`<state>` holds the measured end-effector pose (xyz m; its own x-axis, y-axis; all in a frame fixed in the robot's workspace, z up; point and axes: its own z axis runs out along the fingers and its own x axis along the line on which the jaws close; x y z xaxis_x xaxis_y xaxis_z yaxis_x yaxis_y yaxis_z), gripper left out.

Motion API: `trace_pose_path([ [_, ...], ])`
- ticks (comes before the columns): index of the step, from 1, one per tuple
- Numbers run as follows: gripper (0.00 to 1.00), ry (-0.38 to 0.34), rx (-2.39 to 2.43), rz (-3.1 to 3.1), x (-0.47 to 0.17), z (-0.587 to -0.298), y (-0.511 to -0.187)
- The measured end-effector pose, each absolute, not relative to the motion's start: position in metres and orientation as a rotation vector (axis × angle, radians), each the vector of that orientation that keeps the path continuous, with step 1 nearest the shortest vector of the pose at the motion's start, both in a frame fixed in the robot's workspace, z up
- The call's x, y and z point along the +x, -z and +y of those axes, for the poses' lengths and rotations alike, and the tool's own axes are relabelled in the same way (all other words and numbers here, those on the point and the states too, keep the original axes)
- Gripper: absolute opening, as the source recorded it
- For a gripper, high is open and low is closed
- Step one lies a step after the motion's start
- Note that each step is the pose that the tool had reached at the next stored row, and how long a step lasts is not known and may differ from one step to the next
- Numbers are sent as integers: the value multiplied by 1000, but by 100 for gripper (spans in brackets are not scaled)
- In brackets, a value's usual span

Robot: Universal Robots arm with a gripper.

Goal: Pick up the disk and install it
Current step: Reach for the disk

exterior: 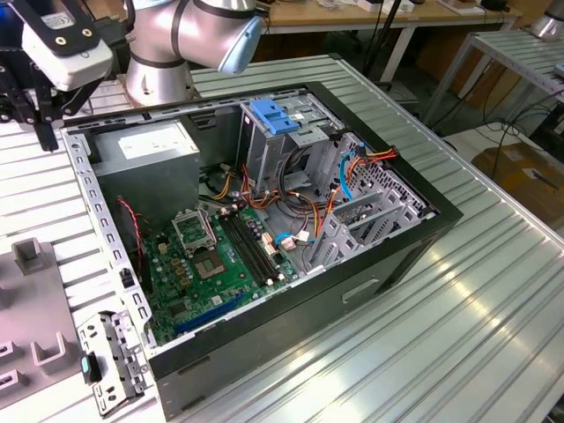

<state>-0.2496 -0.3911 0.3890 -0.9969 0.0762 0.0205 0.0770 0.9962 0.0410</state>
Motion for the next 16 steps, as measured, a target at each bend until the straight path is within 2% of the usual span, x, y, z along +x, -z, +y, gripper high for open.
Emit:
trace_pose_path([
  [16,11,65,-120,-3120,-300,-372,-388],
])
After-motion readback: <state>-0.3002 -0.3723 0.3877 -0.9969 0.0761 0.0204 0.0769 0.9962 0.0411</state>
